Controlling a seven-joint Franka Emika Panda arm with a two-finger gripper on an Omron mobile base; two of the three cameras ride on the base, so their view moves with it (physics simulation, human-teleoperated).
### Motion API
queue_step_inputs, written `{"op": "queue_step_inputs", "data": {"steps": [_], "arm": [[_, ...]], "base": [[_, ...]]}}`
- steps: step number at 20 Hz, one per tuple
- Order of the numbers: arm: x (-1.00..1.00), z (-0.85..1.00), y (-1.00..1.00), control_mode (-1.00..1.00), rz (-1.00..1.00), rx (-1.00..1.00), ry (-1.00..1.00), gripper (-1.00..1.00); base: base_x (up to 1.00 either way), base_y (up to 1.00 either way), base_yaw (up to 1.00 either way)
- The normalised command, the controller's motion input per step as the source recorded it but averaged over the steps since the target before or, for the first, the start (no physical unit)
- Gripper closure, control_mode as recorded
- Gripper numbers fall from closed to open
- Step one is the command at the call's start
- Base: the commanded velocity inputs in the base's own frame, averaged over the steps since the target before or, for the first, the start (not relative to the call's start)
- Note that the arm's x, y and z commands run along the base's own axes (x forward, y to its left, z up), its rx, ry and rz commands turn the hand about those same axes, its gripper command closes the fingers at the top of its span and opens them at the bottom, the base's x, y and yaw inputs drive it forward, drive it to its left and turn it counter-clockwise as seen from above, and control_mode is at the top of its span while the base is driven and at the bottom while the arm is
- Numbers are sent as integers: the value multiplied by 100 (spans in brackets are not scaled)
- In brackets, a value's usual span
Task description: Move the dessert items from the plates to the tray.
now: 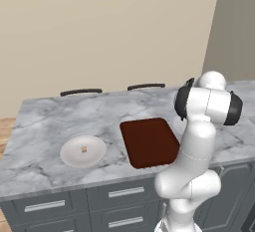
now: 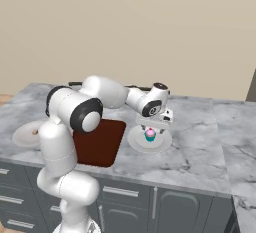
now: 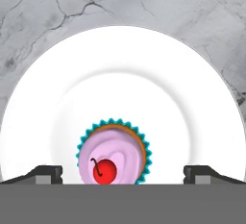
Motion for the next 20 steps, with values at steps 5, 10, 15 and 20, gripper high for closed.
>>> {"op": "queue_step_inputs", "data": {"steps": [5, 10, 15, 20], "arm": [[-12, -14, 9, -100, 0, 0, 0, -100], [-3, -19, 16, -100, 0, 0, 0, -100], [0, -5, 3, -100, 0, 0, 0, -100], [1, -3, 0, -100, 0, 0, 0, -100]], "base": [[0, 0, 0], [0, 0, 0], [0, 0, 0], [0, 0, 0]]}}
